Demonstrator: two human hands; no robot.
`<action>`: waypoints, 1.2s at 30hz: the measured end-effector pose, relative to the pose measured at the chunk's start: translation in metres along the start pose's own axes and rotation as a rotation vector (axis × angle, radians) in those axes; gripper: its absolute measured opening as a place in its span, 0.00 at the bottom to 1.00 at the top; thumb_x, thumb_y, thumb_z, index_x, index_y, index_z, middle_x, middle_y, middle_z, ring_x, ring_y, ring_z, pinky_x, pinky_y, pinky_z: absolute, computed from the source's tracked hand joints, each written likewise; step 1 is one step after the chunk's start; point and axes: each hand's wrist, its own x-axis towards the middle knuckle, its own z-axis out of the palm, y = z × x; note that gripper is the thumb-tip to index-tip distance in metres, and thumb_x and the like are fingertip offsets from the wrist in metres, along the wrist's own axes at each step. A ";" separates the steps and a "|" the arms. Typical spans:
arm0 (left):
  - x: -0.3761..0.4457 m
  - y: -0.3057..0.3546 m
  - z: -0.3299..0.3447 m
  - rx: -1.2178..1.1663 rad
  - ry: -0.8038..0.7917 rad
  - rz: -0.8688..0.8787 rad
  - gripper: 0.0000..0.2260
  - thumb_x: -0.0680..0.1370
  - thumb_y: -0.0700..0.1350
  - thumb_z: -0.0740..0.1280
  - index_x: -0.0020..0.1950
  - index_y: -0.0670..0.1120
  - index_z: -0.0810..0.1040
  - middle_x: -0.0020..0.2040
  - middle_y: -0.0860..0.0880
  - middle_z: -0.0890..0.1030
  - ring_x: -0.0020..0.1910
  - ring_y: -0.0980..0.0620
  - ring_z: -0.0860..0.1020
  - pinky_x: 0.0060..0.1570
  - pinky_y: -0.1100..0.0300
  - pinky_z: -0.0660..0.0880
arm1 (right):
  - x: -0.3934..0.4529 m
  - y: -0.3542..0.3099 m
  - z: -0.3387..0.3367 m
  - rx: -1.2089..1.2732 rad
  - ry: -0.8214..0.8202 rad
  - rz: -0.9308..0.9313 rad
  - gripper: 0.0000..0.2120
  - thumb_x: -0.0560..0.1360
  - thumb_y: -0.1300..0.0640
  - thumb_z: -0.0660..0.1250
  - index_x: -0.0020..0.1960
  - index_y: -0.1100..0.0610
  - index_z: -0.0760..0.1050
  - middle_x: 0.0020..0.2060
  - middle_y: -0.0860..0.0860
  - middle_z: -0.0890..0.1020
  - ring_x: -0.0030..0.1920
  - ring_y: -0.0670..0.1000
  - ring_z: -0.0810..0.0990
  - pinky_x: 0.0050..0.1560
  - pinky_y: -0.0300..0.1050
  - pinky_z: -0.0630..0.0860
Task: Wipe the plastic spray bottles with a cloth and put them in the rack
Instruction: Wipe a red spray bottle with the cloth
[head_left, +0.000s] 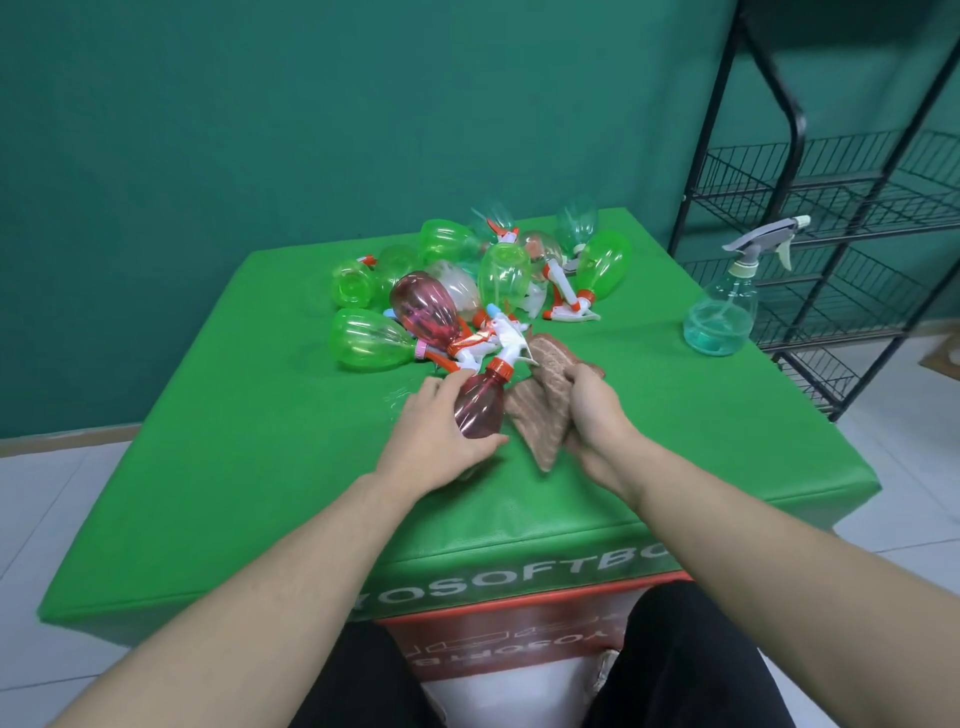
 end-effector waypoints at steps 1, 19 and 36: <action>0.000 0.002 0.003 -0.022 0.019 -0.015 0.42 0.69 0.62 0.77 0.78 0.52 0.63 0.65 0.48 0.71 0.63 0.48 0.72 0.67 0.51 0.70 | -0.002 -0.001 0.005 0.080 -0.009 0.023 0.13 0.85 0.54 0.53 0.55 0.59 0.74 0.52 0.61 0.82 0.52 0.58 0.81 0.66 0.61 0.75; 0.005 0.010 0.013 -0.180 0.080 -0.132 0.41 0.68 0.51 0.81 0.77 0.54 0.66 0.59 0.50 0.69 0.54 0.47 0.77 0.57 0.56 0.74 | -0.011 0.007 0.013 -1.017 -0.028 -0.448 0.21 0.85 0.45 0.48 0.49 0.54 0.76 0.38 0.52 0.80 0.41 0.54 0.80 0.44 0.45 0.74; 0.001 0.017 0.020 -1.398 -0.119 -0.434 0.15 0.83 0.48 0.63 0.70 0.51 0.76 0.55 0.45 0.86 0.44 0.52 0.85 0.39 0.57 0.81 | -0.005 0.006 0.031 -0.696 -0.116 -0.696 0.18 0.86 0.52 0.54 0.74 0.44 0.72 0.68 0.38 0.74 0.66 0.36 0.71 0.66 0.26 0.64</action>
